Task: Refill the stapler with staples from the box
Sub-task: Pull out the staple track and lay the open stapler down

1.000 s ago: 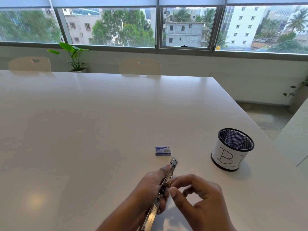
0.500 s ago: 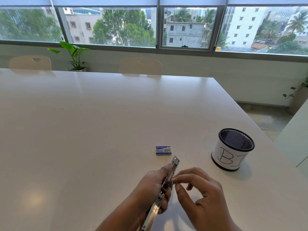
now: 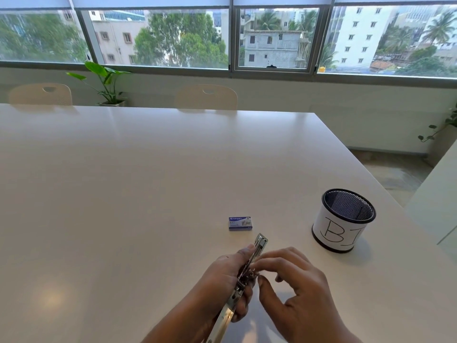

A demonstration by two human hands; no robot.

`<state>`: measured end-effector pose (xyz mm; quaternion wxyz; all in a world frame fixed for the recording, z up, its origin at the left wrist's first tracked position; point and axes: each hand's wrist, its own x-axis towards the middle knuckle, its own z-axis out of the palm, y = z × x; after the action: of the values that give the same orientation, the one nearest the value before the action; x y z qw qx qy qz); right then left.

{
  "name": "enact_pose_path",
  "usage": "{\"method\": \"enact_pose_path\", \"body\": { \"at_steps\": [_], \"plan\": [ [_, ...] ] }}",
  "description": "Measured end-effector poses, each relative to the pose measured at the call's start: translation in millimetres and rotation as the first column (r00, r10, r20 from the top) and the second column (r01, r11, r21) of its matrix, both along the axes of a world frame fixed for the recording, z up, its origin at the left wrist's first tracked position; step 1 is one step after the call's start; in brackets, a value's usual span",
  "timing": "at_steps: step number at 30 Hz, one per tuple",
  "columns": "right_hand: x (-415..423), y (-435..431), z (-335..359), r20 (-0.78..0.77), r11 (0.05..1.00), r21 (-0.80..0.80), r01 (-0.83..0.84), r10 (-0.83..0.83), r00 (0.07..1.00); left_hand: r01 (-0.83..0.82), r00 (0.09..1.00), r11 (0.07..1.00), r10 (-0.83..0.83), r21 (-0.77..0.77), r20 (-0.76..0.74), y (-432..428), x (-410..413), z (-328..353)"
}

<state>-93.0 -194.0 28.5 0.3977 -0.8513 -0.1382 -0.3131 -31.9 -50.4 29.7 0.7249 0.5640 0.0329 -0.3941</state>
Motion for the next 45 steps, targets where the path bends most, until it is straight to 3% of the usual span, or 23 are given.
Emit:
{"method": "enact_pose_path", "body": {
  "at_steps": [5, 10, 16, 26, 34, 45],
  "plan": [
    [3, -8, -3, 0.002, 0.996, -0.052, 0.071, -0.071, 0.997, 0.01, 0.999, 1.0, -0.01, 0.006, -0.041, 2, -2, 6],
    [2, -13, -1, 0.011, 0.939, -0.265, 0.219, -0.224, 0.975, 0.022, 0.997, 0.999, -0.02, 0.026, -0.075, 1, -4, 12],
    [2, -15, 6, -0.056, 0.906, -0.35, 0.239, -0.275, 0.96, 0.038, 0.993, 0.998, -0.032, 0.059, -0.112, 0, -7, 16],
    [-1, -7, 1, -0.123, 0.942, -0.277, 0.191, -0.232, 0.965, 0.01, 0.986, 0.997, 0.003, 0.082, -0.165, 0, -8, 18],
    [-4, 1, -1, -0.133, 0.937, -0.32, 0.136, -0.187, 0.973, -0.046, 0.974, 0.998, 0.055, 0.047, -0.22, 1, -6, 20],
    [-4, 2, 0, -0.124, 0.928, -0.357, 0.107, -0.161, 0.979, -0.03, 0.984, 0.998, 0.04, 0.063, -0.174, 1, -7, 19]
  ]
}}
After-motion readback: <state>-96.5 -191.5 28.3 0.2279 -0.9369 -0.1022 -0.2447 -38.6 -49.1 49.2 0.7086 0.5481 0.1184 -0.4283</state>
